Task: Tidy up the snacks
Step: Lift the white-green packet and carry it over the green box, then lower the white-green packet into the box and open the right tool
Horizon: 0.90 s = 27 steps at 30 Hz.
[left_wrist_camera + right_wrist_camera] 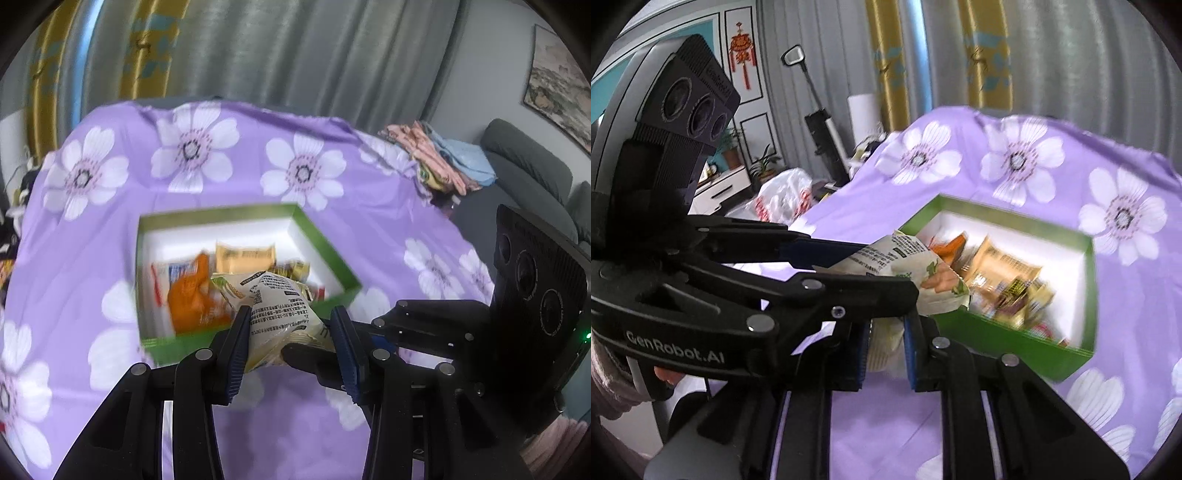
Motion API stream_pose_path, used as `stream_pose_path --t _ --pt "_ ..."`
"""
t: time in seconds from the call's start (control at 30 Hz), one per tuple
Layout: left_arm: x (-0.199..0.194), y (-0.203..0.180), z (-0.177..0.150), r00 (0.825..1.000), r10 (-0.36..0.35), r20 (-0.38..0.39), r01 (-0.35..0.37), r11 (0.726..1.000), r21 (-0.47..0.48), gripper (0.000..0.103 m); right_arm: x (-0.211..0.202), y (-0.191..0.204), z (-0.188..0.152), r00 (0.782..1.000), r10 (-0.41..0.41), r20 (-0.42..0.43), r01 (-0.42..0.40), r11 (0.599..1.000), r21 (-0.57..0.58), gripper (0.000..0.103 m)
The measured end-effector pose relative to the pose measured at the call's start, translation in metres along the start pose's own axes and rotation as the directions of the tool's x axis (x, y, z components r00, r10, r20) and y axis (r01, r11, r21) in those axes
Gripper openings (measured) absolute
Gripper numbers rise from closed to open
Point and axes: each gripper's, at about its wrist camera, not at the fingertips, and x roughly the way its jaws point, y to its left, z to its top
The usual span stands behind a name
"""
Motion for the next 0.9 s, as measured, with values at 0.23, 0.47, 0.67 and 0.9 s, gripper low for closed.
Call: stream_pose_path --t 0.23,0.47,0.67,0.9 --pt "0.021 0.006 0.05 1.0 -0.023 0.021 0.023 1.0 -0.007 0.043 0.003 -0.034 0.035 0.999 -0.035 0.039 0.034 0.999 0.004 0.017" --pt "0.055 0.024 0.06 0.999 -0.046 -0.012 0.045 0.997 -0.063 0.043 0.03 -0.061 0.043 0.999 -0.042 -0.01 0.042 0.999 0.017 0.017" --pt "0.083 0.037 0.05 0.997 -0.039 -0.06 0.032 0.994 -0.101 0.043 0.057 -0.075 0.032 0.997 -0.028 -0.072 0.032 0.998 0.053 0.017" --pt "0.097 0.041 0.041 0.995 -0.031 -0.095 0.021 0.993 -0.113 0.043 0.073 -0.078 0.023 0.992 -0.025 -0.124 0.033 0.997 0.065 0.017"
